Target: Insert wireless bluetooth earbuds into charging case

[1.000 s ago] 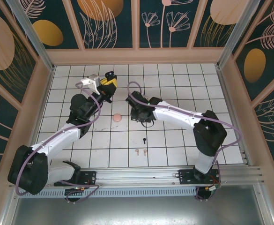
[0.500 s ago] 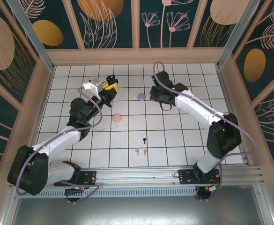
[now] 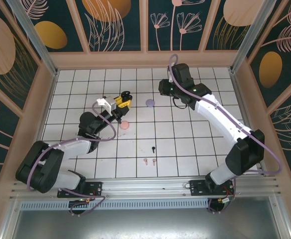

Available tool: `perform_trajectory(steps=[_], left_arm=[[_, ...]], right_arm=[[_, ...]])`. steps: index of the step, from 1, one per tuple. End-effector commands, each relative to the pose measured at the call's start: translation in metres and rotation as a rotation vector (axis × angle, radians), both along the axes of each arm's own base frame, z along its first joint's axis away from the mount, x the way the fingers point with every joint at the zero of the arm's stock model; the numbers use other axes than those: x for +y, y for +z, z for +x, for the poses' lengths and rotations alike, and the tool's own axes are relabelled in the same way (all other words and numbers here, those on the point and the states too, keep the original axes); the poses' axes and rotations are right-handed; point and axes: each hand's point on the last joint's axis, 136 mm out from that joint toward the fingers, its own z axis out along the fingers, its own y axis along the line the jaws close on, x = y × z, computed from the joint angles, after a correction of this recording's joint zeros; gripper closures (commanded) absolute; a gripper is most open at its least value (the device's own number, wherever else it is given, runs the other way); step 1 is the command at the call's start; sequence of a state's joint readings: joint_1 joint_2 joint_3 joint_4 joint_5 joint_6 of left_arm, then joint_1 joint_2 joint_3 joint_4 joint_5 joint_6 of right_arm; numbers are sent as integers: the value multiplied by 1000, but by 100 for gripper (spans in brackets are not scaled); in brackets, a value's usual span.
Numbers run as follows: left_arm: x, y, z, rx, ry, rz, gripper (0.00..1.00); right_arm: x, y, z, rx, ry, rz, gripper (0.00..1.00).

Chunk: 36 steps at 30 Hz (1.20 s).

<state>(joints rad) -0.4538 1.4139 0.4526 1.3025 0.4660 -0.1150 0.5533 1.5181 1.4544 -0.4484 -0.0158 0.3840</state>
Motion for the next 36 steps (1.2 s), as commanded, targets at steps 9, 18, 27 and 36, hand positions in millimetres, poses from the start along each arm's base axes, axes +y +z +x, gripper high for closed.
perform_trajectory(steps=[9,18,27,36], left_arm=[[-48,25,-12,-213,-158,-21,100],[-71,40,-10,-263,-233,-77,100],[-81,39,-6,-236,-267,-109,100],[-83,38,-3,-217,-270,-117,100]], right_arm=[[33,93,-43,-322,261,47,82],[48,102,-75,-448,353,32,81],[53,89,-85,-458,371,35,81],[59,83,-88,-445,377,46,81]])
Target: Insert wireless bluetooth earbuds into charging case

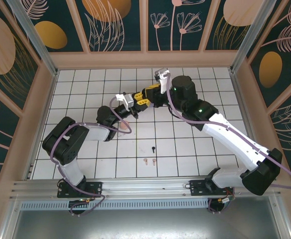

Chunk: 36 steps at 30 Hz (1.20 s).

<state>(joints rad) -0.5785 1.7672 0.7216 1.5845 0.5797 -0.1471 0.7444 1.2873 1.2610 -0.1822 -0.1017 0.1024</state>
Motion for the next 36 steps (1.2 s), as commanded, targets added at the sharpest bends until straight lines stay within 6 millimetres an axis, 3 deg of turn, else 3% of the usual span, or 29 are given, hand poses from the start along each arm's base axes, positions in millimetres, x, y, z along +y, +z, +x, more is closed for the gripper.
perform_trajectory(steps=[1,24,36], left_arm=[[-2,17,-7,-48,-31,-44,100],[-4,24,-10,-43,-57,-49,100],[-4,32,-5,-21,-49,-65,100]], right_arm=[[-1,15,-3,-49,-5,38,81],[3,-15,12,1,-45,-14,82],[12,-34,-3,9,20,-95,82]])
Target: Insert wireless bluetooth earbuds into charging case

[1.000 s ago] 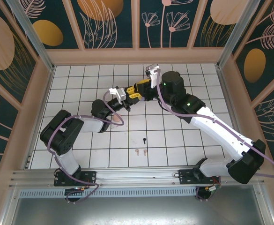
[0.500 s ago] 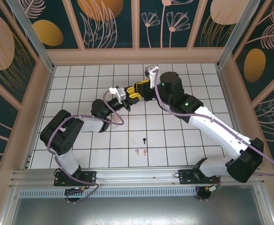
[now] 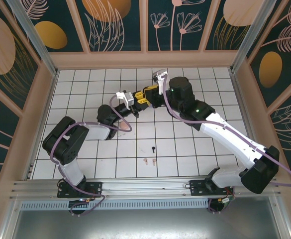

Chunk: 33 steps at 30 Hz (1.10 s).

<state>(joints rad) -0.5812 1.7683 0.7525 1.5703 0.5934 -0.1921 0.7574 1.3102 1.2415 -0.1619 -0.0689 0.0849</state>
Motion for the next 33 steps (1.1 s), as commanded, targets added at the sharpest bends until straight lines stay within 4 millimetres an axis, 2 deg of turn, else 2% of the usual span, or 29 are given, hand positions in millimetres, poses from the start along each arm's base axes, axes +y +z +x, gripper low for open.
perform_trajectory(steps=[1,7,9,10,13,16,22,25,29,33], left_arm=[[1,25,-4,-40,-13,-51,100],[0,24,-1,-17,-7,-51,100],[0,24,0,-9,-4,-51,100],[0,22,1,-4,-3,-50,100],[0,19,2,8,2,-48,100],[1,12,3,19,12,-44,100],[7,1,-1,29,31,-52,100],[10,-3,-2,40,38,-52,100],[15,-5,-6,48,49,-55,100],[20,-5,-9,53,65,-60,100]], right_arm=[[9,-24,-9,15,36,-82,82],[10,-38,-11,34,18,-127,81],[8,-36,-8,36,-3,-126,75],[8,-31,-7,36,-9,-118,68],[3,-12,0,25,-60,-88,48],[-4,16,3,25,-91,-22,37],[-30,70,-2,35,-116,173,30],[-49,82,-6,56,-149,248,28],[-73,68,-7,113,-237,274,28],[-86,22,-9,234,-306,262,28]])
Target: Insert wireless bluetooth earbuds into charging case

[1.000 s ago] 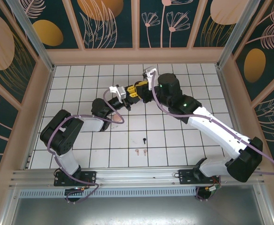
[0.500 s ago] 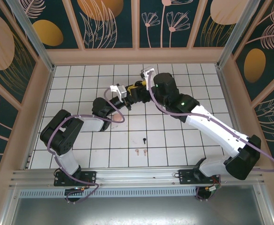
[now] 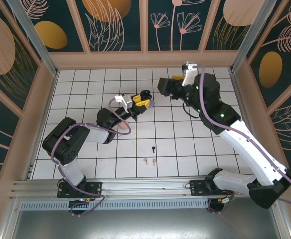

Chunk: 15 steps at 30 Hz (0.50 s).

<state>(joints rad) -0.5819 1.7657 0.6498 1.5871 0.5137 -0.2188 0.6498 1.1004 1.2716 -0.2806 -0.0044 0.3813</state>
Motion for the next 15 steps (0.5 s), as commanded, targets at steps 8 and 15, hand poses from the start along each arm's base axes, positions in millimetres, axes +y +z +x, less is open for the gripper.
perform_trajectory(steps=[8,15], left_arm=[[24,28,-25,-54,44,-76,100],[38,20,-38,-33,77,-52,100]], right_arm=[[-4,-178,-16,470,-48,-75,30],[-7,-277,-48,711,-77,-247,33]])
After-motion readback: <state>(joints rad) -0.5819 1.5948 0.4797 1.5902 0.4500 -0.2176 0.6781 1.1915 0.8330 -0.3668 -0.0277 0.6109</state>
